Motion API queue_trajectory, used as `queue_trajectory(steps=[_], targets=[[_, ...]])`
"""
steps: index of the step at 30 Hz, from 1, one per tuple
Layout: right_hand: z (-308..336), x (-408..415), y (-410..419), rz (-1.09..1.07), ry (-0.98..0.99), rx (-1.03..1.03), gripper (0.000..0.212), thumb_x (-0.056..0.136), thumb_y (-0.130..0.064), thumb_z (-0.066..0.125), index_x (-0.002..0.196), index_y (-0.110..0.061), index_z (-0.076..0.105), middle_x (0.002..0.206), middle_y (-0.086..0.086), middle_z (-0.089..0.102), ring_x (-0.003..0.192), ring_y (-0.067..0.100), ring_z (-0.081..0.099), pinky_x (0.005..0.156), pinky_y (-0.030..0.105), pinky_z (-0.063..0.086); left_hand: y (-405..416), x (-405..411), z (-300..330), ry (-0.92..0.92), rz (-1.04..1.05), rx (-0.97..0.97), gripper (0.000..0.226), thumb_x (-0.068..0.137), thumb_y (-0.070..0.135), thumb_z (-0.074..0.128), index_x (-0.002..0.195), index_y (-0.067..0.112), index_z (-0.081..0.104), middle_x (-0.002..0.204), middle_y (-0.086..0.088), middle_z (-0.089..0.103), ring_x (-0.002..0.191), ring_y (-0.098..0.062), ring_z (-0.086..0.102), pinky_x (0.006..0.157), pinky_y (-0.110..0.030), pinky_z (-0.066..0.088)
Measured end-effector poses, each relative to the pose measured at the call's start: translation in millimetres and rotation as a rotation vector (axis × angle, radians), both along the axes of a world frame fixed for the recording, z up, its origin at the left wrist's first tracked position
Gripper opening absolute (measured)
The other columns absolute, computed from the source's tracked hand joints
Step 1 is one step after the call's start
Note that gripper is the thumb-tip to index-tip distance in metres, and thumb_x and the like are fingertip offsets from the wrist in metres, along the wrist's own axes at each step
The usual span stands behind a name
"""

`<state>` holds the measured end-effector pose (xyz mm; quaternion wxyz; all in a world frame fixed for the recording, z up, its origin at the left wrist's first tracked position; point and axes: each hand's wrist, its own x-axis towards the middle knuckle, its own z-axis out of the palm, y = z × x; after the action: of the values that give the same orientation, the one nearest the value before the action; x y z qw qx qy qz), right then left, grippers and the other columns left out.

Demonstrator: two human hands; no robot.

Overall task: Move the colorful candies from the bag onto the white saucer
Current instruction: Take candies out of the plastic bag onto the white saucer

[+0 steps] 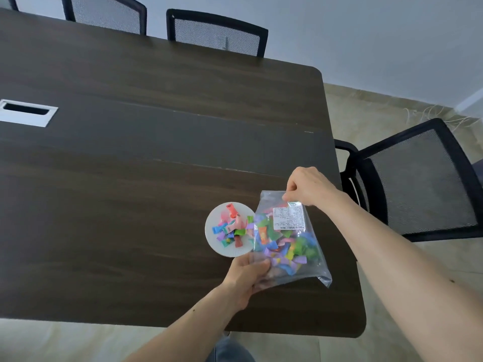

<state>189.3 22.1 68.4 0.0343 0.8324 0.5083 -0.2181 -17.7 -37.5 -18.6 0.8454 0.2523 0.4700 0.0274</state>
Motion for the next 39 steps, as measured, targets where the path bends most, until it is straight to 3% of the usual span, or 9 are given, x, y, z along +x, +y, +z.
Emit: queue_trajectory(steps=[7, 11, 13, 20, 23, 28, 32, 35, 39], targets=[[-7, -1, -3, -0.009, 0.025, 0.003, 0.014, 0.084, -0.023, 0.074, 0.081, -0.009, 0.076, 0.073, 0.002, 0.066, 0.062, 0.011, 0.062, 0.053, 0.020, 0.044, 3, -4, -3, -0.002, -0.023, 0.041, 0.007, 0.094, 0.005, 0.061, 0.087, 0.007, 0.063, 0.089, -0.012, 0.071, 0.087, -0.027, 0.065, 0.073, -0.033, 0.055], [-8, 1, -4, -0.015, 0.036, 0.000, 0.014, 0.083, -0.024, 0.074, 0.078, -0.010, 0.076, 0.068, 0.001, 0.065, 0.062, 0.012, 0.063, 0.056, 0.023, 0.048, 4, -6, -9, -0.012, -0.043, 0.047, 0.011, 0.092, 0.007, 0.064, 0.100, 0.003, 0.057, 0.094, -0.011, 0.072, 0.077, -0.018, 0.072, 0.064, -0.029, 0.061], [-10, 1, -5, -0.016, 0.038, 0.000, 0.014, 0.083, -0.023, 0.074, 0.078, -0.010, 0.076, 0.065, -0.001, 0.061, 0.061, 0.012, 0.062, 0.056, 0.023, 0.047, 6, -7, -9, -0.023, -0.055, 0.042, 0.017, 0.091, 0.008, 0.066, 0.107, 0.006, 0.059, 0.101, -0.010, 0.074, 0.082, -0.017, 0.076, 0.068, -0.031, 0.062], [-12, 7, -15, -0.030, 0.095, 0.016, 0.018, 0.086, -0.021, 0.072, 0.079, -0.006, 0.077, 0.076, 0.005, 0.069, 0.064, 0.012, 0.062, 0.052, 0.019, 0.039, 12, -12, -16, -0.117, -0.056, -0.076, 0.089, 0.071, 0.004, 0.084, 0.138, 0.039, 0.037, 0.126, -0.013, 0.068, 0.108, -0.036, 0.072, 0.099, -0.057, 0.052], [-15, 11, -19, -0.039, 0.120, 0.010, 0.018, 0.086, -0.022, 0.071, 0.079, -0.006, 0.076, 0.079, 0.006, 0.072, 0.069, 0.015, 0.067, 0.054, 0.020, 0.042, 15, -11, -20, -0.148, 0.005, -0.155, 0.107, 0.065, 0.010, 0.089, 0.143, 0.049, 0.027, 0.131, -0.015, 0.066, 0.111, -0.039, 0.070, 0.100, -0.061, 0.049], [-24, 16, -22, -0.038, 0.153, -0.006, 0.021, 0.086, -0.021, 0.071, 0.071, -0.006, 0.073, 0.072, 0.006, 0.070, 0.058, 0.011, 0.060, 0.052, 0.020, 0.039, 16, -3, -21, -0.173, -0.005, -0.140, 0.105, 0.062, 0.015, 0.089, 0.146, 0.036, 0.029, 0.122, -0.014, 0.073, 0.111, -0.037, 0.071, 0.095, -0.060, 0.053], [-30, 20, -24, -0.045, 0.161, -0.016, 0.020, 0.084, -0.023, 0.072, 0.073, -0.007, 0.075, 0.072, 0.003, 0.071, 0.059, 0.012, 0.060, 0.051, 0.021, 0.038, 18, 0, -22, -0.167, -0.027, -0.132, 0.117, 0.067, 0.012, 0.086, 0.151, 0.047, 0.013, 0.125, -0.014, 0.072, 0.111, -0.037, 0.071, 0.081, -0.049, 0.060], [-31, 21, -26, -0.053, 0.177, -0.014, 0.018, 0.085, -0.023, 0.072, 0.075, -0.008, 0.075, 0.070, -0.003, 0.067, 0.060, 0.008, 0.059, 0.052, 0.019, 0.037, 17, -1, -26, -0.191, -0.019, -0.132, 0.118, 0.073, 0.004, 0.083, 0.148, 0.058, 0.009, 0.127, -0.014, 0.071, 0.112, -0.040, 0.069, 0.092, -0.057, 0.053], [-31, 23, -25, -0.039, 0.173, -0.012, 0.017, 0.086, -0.024, 0.071, 0.080, -0.009, 0.076, 0.075, 0.000, 0.069, 0.063, 0.007, 0.060, 0.052, 0.018, 0.035, 12, -1, -30, -0.177, -0.038, -0.124, 0.118, 0.070, 0.006, 0.086, 0.147, 0.055, 0.012, 0.132, -0.016, 0.066, 0.113, -0.039, 0.069, 0.084, -0.050, 0.059]])
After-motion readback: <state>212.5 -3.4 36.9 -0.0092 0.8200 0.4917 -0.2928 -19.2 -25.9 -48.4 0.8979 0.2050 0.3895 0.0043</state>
